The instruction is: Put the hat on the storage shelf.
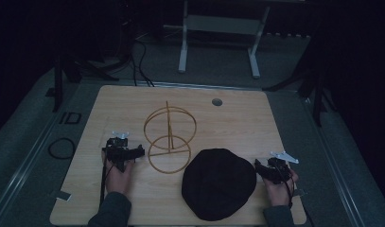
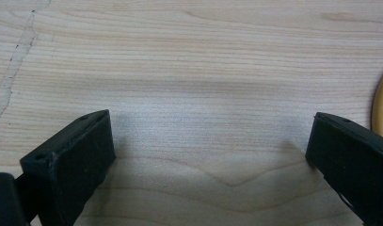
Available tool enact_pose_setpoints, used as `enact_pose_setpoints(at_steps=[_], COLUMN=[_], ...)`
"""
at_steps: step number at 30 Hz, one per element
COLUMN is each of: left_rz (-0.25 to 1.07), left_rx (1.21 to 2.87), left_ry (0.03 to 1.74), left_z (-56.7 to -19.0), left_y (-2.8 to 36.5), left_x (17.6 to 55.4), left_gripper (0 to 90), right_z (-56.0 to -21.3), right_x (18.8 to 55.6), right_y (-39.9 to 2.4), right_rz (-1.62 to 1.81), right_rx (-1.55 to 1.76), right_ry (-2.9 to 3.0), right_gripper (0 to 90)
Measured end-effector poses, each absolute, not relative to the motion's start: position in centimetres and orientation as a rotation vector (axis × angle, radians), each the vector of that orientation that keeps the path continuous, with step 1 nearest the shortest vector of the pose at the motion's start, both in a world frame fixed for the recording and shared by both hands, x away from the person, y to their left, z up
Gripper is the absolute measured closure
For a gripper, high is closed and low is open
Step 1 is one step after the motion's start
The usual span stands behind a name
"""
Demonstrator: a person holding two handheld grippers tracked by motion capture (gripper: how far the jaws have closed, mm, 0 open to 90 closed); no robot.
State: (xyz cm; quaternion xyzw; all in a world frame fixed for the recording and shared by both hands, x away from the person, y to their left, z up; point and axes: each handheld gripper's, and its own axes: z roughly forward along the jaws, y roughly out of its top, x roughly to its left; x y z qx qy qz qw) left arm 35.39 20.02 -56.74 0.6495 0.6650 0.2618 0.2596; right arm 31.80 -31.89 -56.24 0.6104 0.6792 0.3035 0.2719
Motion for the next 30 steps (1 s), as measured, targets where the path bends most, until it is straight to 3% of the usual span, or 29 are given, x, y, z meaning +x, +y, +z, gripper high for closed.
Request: enact_pose_setpoints(at_steps=[17,30], left_rz=[0.709,0.707], left_rx=[1.759,1.761], left_ry=[1.800,1.796], left_z=[-56.7,-56.7], left_y=[20.0,19.9], left_x=[35.4,35.4], left_gripper=[1.2,1.2], right_z=[-56.0,-55.2], right_x=[31.9,32.4], right_y=[-31.8,-31.8], right_rz=[0.808,0.768], right_rx=[1.633,1.615], right_ry=[1.884,1.999], right_gripper=[26.1,35.1])
